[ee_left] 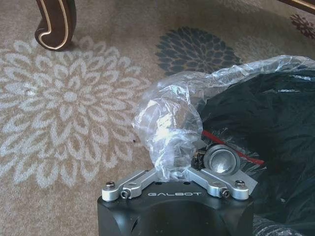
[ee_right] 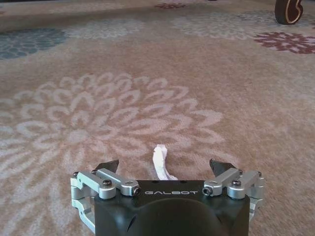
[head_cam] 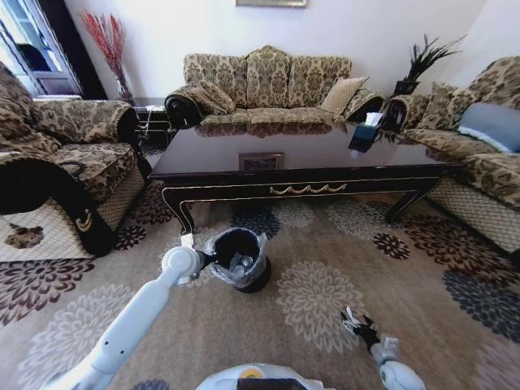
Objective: Move to the front of the table and pick up the trash from the floor, then place it into the trash bin.
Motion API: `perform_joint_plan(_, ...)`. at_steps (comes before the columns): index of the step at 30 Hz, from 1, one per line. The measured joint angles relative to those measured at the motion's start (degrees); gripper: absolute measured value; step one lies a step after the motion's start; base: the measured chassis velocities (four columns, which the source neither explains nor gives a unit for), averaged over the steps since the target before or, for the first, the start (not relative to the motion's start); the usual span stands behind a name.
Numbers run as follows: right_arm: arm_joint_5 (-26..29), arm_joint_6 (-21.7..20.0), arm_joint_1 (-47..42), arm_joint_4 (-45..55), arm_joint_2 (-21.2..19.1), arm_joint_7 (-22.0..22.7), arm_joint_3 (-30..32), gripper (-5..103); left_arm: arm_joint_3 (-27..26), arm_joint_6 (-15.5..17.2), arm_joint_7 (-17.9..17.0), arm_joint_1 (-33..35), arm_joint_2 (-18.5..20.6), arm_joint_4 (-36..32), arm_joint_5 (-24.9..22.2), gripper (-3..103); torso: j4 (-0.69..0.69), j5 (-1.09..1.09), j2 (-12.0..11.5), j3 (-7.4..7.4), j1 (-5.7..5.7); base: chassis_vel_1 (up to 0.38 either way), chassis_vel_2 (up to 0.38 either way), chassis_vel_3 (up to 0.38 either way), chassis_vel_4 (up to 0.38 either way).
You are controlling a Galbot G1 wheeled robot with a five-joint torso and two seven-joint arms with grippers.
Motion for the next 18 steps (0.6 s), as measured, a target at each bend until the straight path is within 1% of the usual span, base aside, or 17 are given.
perform_joint_plan(2,-0.02,0.06,0.13,-0.21,-0.04,0.05,0.0,101,0.03,0.0,-0.01,0.0,0.03,-0.07,0.0,0,0.0,0.0,0.0,0.0,0.0,0.0,0.0,0.0,0.0)
perform_joint_plan(5,0.1,0.16,0.73,-0.67,-0.67,0.28,-0.26,86,0.17,0.0,-0.13,0.03,0.34,-0.75,-0.01,0,0.0,0.0,0.0,0.0,0.0,0.0,0.0,0.0,0.0)
perform_joint_plan(6,0.1,0.16,0.73,-0.67,-0.67,0.28,-0.26,86,0.17,0.0,-0.13,0.03,0.34,-0.75,-0.01,0,0.0,0.0,0.0,0.0,0.0,0.0,0.0,0.0,0.0)
perform_joint_plan(7,0.12,0.16,0.93,-0.86,-0.85,0.28,-0.53,80,0.16,0.0,-0.19,0.1,0.52,-0.97,0.0,0,0.0,0.0,0.0,0.0,0.0,0.0,0.0,0.0,0.0)
perform_joint_plan(8,0.11,0.16,1.02,-0.96,-0.89,0.28,-0.64,80,0.14,0.0,-0.2,0.14,0.59,-1.03,0.0,0,0.0,0.0,0.0,0.0,0.0,0.0,0.0,0.0,0.0)
perform_joint_plan(11,0.03,0.23,2.08,-2.59,-0.96,0.3,-1.9,64,-0.01,0.0,-0.25,0.24,1.22,-1.35,-0.02,0,0.01,0.01,0.0,0.0,0.0,0.0,0.0,0.0,0.0)
perform_joint_plan(13,0.0,0.26,2.19,-2.77,-0.96,0.31,-2.04,64,-0.02,0.0,-0.25,0.24,1.25,-1.39,-0.02,0,0.02,0.01,0.0,0.0,0.0,0.0,0.0,0.0,0.0)
perform_joint_plan(14,-0.31,0.45,2.68,-3.67,-0.85,0.31,-2.62,53,-0.26,0.0,-0.25,0.35,1.34,-1.56,-0.06,0,0.01,0.01,0.0,0.0,0.0,0.0,0.0,0.0,0.0)
perform_joint_plan(15,-0.5,0.59,2.96,-4.14,-0.75,0.31,-2.85,53,-0.44,0.0,-0.25,0.53,1.38,-1.64,-0.06,0,-0.01,0.01,0.0,0.0,0.0,0.0,0.0,0.0,0.0)
perform_joint_plan(17,-0.75,0.81,3.48,-4.63,-0.51,0.39,-3.04,42,-0.62,0.0,-0.27,0.89,1.45,-1.71,-0.03,0,0.0,0.0,0.0,0.0,0.0,0.0,0.0,0.0,0.0)
perform_joint_plan(18,-0.75,0.81,3.48,-4.63,-0.51,0.39,-3.04,42,-0.62,0.0,-0.27,0.89,1.45,-1.71,-0.03,0,0.0,0.0,0.0,0.0,0.0,0.0,0.0,0.0,0.0)
